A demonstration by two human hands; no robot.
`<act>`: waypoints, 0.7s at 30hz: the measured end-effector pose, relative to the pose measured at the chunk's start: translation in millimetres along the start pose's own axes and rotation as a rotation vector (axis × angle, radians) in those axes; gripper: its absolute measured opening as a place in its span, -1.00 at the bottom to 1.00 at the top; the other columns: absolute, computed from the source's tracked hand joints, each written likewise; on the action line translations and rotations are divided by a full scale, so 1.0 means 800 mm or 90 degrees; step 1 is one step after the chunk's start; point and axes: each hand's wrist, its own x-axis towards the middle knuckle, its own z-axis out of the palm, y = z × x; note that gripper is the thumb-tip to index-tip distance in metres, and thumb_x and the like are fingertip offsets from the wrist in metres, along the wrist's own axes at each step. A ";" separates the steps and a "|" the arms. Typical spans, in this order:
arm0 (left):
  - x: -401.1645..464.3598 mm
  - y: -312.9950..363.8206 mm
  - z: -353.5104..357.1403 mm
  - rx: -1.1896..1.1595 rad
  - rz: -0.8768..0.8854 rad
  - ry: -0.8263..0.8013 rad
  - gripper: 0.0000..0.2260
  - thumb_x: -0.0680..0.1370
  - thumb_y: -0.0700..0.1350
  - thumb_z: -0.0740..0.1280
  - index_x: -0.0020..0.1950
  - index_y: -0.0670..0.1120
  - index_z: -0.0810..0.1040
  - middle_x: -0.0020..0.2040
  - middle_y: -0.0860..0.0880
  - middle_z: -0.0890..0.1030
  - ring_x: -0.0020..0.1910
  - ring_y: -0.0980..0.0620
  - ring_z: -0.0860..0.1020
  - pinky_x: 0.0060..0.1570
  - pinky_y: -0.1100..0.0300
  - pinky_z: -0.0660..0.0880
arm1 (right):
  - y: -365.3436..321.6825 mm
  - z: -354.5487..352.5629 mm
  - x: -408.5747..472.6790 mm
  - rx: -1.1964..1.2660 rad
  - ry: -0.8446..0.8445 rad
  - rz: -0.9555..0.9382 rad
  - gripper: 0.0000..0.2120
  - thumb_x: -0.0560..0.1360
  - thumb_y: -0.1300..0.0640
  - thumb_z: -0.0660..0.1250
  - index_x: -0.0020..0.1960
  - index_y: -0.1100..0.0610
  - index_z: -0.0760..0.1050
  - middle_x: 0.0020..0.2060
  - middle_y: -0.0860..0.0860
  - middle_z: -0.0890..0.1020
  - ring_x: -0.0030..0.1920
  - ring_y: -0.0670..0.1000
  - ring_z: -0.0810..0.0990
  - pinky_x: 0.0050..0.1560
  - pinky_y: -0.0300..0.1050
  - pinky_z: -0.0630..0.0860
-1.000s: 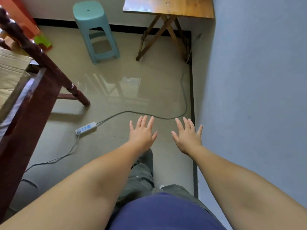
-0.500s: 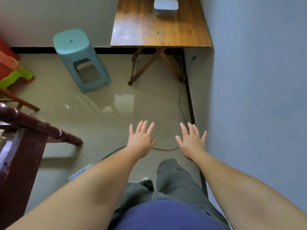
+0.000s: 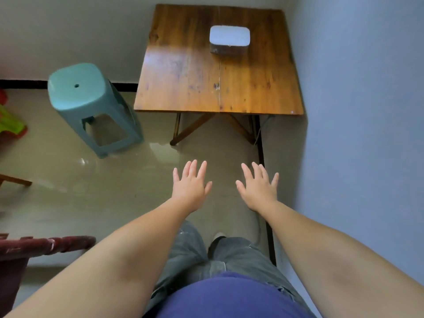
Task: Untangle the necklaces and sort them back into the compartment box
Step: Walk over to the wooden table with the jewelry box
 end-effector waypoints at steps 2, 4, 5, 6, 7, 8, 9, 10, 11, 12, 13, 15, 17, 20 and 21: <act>0.040 -0.004 -0.015 0.002 0.001 -0.004 -0.45 0.61 0.16 -0.05 0.53 0.02 -0.16 0.57 -0.09 -0.05 0.53 -0.05 -0.13 0.42 -0.20 -0.16 | -0.010 -0.017 0.043 -0.001 -0.002 -0.020 -0.46 0.60 -0.15 -0.08 0.54 -0.07 -0.10 0.56 0.06 -0.02 0.54 0.07 -0.13 0.42 0.33 -0.21; 0.089 -0.014 -0.031 0.002 -0.007 -0.008 -0.45 0.61 0.17 -0.06 0.53 0.03 -0.17 0.57 -0.08 -0.06 0.53 -0.05 -0.15 0.42 -0.20 -0.18 | -0.022 -0.033 0.093 -0.003 -0.004 -0.030 -0.45 0.60 -0.16 -0.08 0.54 -0.07 -0.11 0.56 0.06 -0.02 0.54 0.07 -0.12 0.42 0.33 -0.21; 0.115 -0.020 -0.039 0.001 -0.009 -0.011 -0.45 0.61 0.18 -0.06 0.52 0.04 -0.18 0.57 -0.08 -0.07 0.53 -0.05 -0.15 0.42 -0.19 -0.19 | -0.028 -0.040 0.120 -0.003 -0.004 -0.033 -0.45 0.60 -0.16 -0.08 0.54 -0.07 -0.11 0.56 0.06 -0.02 0.54 0.07 -0.13 0.42 0.34 -0.20; 0.139 -0.026 -0.045 0.003 -0.008 -0.013 -0.45 0.61 0.18 -0.06 0.52 0.04 -0.18 0.57 -0.08 -0.07 0.53 -0.05 -0.16 0.42 -0.19 -0.19 | -0.033 -0.047 0.143 -0.003 -0.001 -0.035 -0.45 0.60 -0.16 -0.08 0.54 -0.07 -0.12 0.56 0.06 -0.02 0.54 0.07 -0.13 0.42 0.34 -0.21; 0.170 -0.034 -0.054 0.003 -0.002 -0.013 -0.45 0.61 0.18 -0.06 0.52 0.04 -0.18 0.57 -0.07 -0.08 0.53 -0.05 -0.16 0.42 -0.19 -0.20 | -0.038 -0.057 0.171 -0.001 0.004 -0.033 -0.45 0.60 -0.16 -0.08 0.54 -0.07 -0.12 0.56 0.06 -0.02 0.54 0.07 -0.13 0.42 0.34 -0.20; 0.199 -0.042 -0.064 0.000 0.000 -0.013 -0.45 0.61 0.18 -0.07 0.52 0.05 -0.18 0.57 -0.07 -0.08 0.53 -0.04 -0.16 0.42 -0.19 -0.20 | -0.043 -0.067 0.198 0.002 0.006 -0.024 -0.45 0.61 -0.16 -0.08 0.54 -0.07 -0.12 0.56 0.06 -0.02 0.54 0.08 -0.13 0.42 0.34 -0.20; 0.229 -0.050 -0.076 -0.003 0.003 -0.013 -0.45 0.60 0.19 -0.07 0.52 0.05 -0.18 0.57 -0.07 -0.08 0.53 -0.04 -0.16 0.42 -0.18 -0.20 | -0.048 -0.078 0.226 0.004 0.010 -0.012 -0.45 0.61 -0.16 -0.08 0.54 -0.06 -0.12 0.56 0.06 -0.03 0.54 0.08 -0.13 0.42 0.34 -0.19; 0.260 -0.058 -0.090 -0.003 0.011 -0.014 -0.45 0.60 0.19 -0.07 0.52 0.05 -0.17 0.57 -0.06 -0.07 0.53 -0.04 -0.16 0.42 -0.18 -0.20 | -0.053 -0.091 0.251 0.005 0.013 0.001 -0.45 0.61 -0.16 -0.09 0.54 -0.06 -0.13 0.56 0.06 -0.03 0.54 0.08 -0.12 0.42 0.34 -0.19; 0.284 -0.064 -0.102 0.002 0.021 -0.016 -0.45 0.60 0.19 -0.07 0.52 0.05 -0.17 0.57 -0.06 -0.07 0.53 -0.04 -0.16 0.42 -0.18 -0.20 | -0.057 -0.101 0.270 0.003 0.014 0.012 -0.45 0.61 -0.16 -0.09 0.54 -0.06 -0.13 0.56 0.06 -0.03 0.54 0.08 -0.12 0.43 0.34 -0.18; 0.311 -0.071 -0.116 0.010 0.034 -0.015 -0.45 0.60 0.19 -0.07 0.53 0.05 -0.17 0.57 -0.07 -0.07 0.53 -0.05 -0.16 0.42 -0.18 -0.19 | -0.062 -0.114 0.292 0.008 0.019 0.024 -0.45 0.61 -0.16 -0.09 0.54 -0.06 -0.12 0.56 0.06 -0.02 0.54 0.09 -0.11 0.43 0.34 -0.17; 0.337 -0.076 -0.131 0.021 0.046 -0.013 -0.45 0.60 0.18 -0.08 0.52 0.04 -0.17 0.57 -0.07 -0.06 0.53 -0.05 -0.15 0.42 -0.19 -0.19 | -0.067 -0.126 0.312 0.018 0.026 0.037 -0.45 0.61 -0.17 -0.10 0.54 -0.06 -0.12 0.56 0.06 -0.02 0.55 0.09 -0.11 0.43 0.34 -0.16; 0.387 -0.081 -0.159 0.044 0.064 -0.018 -0.46 0.61 0.18 -0.09 0.53 0.04 -0.16 0.57 -0.07 -0.05 0.53 -0.06 -0.14 0.43 -0.20 -0.16 | -0.076 -0.148 0.348 0.038 0.036 0.063 -0.44 0.60 -0.19 -0.10 0.54 -0.06 -0.12 0.56 0.06 -0.01 0.55 0.10 -0.10 0.43 0.34 -0.14; 0.428 -0.080 -0.178 0.042 0.068 -0.026 -0.46 0.60 0.19 -0.10 0.53 0.05 -0.15 0.57 -0.07 -0.04 0.53 -0.06 -0.12 0.43 -0.19 -0.15 | -0.080 -0.165 0.376 0.053 0.036 0.078 -0.44 0.60 -0.19 -0.11 0.54 -0.06 -0.12 0.56 0.06 -0.02 0.55 0.10 -0.10 0.43 0.34 -0.14; 0.479 -0.063 -0.193 0.007 0.083 -0.028 -0.46 0.60 0.20 -0.09 0.53 0.04 -0.11 0.57 -0.06 -0.01 0.53 -0.06 -0.09 0.43 -0.18 -0.13 | -0.071 -0.187 0.426 0.069 0.037 0.094 -0.43 0.59 -0.20 -0.09 0.54 -0.06 -0.11 0.56 0.07 -0.01 0.55 0.10 -0.09 0.44 0.33 -0.14; 0.493 -0.058 -0.194 -0.008 0.083 -0.028 -0.47 0.60 0.19 -0.09 0.53 0.04 -0.09 0.56 -0.06 0.01 0.53 -0.06 -0.07 0.43 -0.17 -0.12 | -0.066 -0.194 0.444 0.066 0.040 0.091 -0.42 0.59 -0.21 -0.07 0.54 -0.06 -0.11 0.56 0.07 -0.01 0.55 0.11 -0.08 0.44 0.33 -0.13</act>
